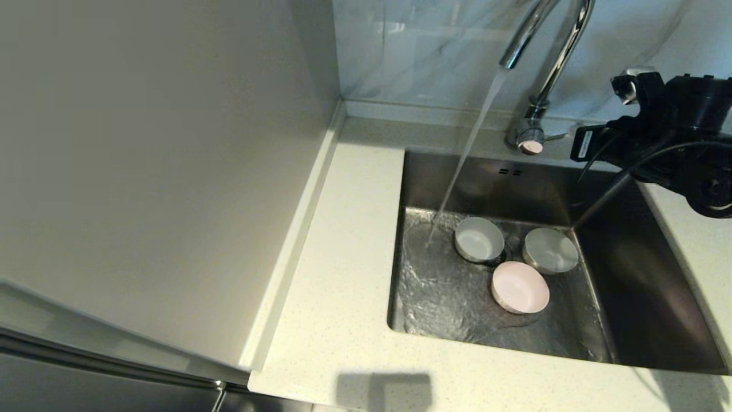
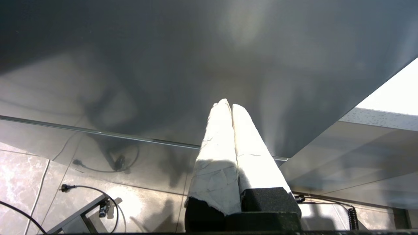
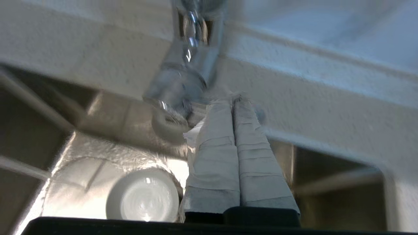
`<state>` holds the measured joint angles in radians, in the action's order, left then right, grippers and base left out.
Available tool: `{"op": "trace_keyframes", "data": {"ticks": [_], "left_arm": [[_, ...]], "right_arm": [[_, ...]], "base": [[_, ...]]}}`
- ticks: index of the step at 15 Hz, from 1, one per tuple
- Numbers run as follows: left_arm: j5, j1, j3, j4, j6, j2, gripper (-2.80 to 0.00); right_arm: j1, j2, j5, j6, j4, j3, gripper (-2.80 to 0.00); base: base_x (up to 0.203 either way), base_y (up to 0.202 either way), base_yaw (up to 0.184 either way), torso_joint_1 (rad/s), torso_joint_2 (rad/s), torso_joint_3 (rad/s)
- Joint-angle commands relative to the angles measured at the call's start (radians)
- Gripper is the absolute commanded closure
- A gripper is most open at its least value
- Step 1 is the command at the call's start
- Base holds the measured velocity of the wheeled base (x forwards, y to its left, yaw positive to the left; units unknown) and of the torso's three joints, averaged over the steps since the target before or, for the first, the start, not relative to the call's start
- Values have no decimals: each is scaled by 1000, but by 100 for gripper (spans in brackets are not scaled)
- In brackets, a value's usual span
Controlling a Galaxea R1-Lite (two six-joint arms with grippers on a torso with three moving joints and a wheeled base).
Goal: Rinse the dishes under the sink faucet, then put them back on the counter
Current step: Wait for the water to rinse the bowl
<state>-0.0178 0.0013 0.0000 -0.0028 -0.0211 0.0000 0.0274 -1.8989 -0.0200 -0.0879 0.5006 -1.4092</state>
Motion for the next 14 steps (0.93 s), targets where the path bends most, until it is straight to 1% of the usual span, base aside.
{"op": "trace_keyframes", "data": {"ticks": [1,5,7,9,12,14], "left_arm": [[-1,0,0,0,0,-3,0],[-1,0,0,0,0,-3,0],[-1,0,0,0,0,-3,0],[-1,0,0,0,0,-3,0],[-1,0,0,0,0,-3,0],[-1,0,0,0,0,-3,0]], "right_arm": [[-3,-42,0,0,2,-49,0],[-4,-80,0,3,1,-114,0],[-2,-67,0,5,1,-116,0],[1,-13,0,9,-14,-102,0],[1,111,-3,30,-110,-74,0],[1,199,-3,15,-195,-27,0]], "base": [[0,0,0,0,0,0],[0,0,0,0,0,0],[0,0,0,0,0,0],[0,0,0,0,0,0],[0,0,0,0,0,0],[0,0,0,0,0,0]]}}
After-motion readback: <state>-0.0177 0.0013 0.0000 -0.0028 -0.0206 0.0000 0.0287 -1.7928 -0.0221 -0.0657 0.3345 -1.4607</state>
